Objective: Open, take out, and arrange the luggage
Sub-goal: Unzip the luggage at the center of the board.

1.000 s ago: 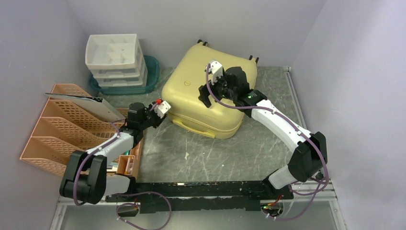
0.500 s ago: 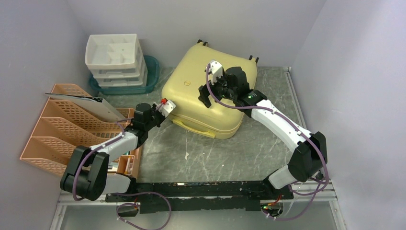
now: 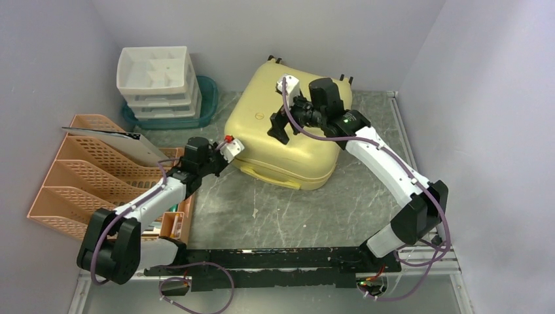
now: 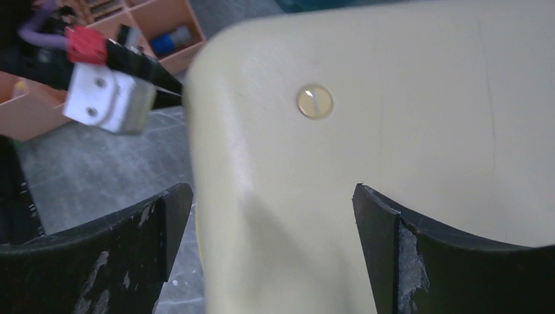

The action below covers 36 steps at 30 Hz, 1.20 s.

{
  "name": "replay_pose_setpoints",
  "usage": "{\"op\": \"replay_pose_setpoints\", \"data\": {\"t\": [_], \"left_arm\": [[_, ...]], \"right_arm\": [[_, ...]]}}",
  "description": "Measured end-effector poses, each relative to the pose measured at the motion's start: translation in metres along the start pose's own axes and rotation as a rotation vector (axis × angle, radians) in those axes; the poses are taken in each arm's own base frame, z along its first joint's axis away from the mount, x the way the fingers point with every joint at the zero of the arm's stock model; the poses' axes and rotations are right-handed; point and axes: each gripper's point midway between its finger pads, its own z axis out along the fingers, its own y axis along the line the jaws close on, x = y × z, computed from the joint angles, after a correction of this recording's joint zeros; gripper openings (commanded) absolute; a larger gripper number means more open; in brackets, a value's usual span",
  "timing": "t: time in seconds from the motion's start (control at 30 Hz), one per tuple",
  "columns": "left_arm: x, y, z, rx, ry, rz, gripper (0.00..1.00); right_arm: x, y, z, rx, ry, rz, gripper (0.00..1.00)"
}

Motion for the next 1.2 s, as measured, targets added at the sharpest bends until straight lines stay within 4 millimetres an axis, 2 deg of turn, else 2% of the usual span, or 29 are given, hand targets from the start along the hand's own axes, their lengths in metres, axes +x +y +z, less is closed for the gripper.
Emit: {"op": "replay_pose_setpoints", "data": {"t": [0.1,0.23,0.47,0.63,0.73,0.87,0.97,1.1,1.2], "left_arm": [[-0.006,-0.018,-0.001,0.065,0.013,0.037,0.05],[-0.018,-0.046,-0.002,0.153,0.017,0.088,0.05],[-0.048,-0.111,-0.001,0.35,-0.005,0.197,0.05],[-0.071,-0.157,0.001,0.467,-0.02,0.28,0.05],[-0.08,-0.175,0.001,0.508,-0.04,0.303,0.05],[-0.079,-0.171,0.0,0.502,-0.055,0.285,0.05],[-0.077,-0.154,-0.004,0.496,-0.079,0.231,0.05],[-0.065,-0.128,-0.008,0.479,-0.082,0.138,0.05],[-0.06,-0.12,-0.009,0.486,-0.087,0.093,0.05]], "right_arm": [[-0.01,0.01,-0.005,-0.058,-0.015,-0.023,1.0],[-0.008,0.024,-0.013,-0.126,-0.004,-0.041,1.0],[-0.011,0.034,-0.03,-0.171,-0.01,-0.077,1.0],[-0.018,0.021,-0.042,-0.153,-0.039,-0.067,1.0],[-0.019,0.01,-0.044,-0.125,-0.047,-0.046,1.0],[-0.024,0.008,-0.041,-0.105,-0.064,-0.031,1.0],[-0.026,0.006,-0.028,-0.076,-0.067,-0.021,1.0],[-0.018,0.008,0.003,-0.052,-0.038,0.006,1.0],[-0.009,0.012,0.025,-0.039,-0.002,0.016,1.0]]}}
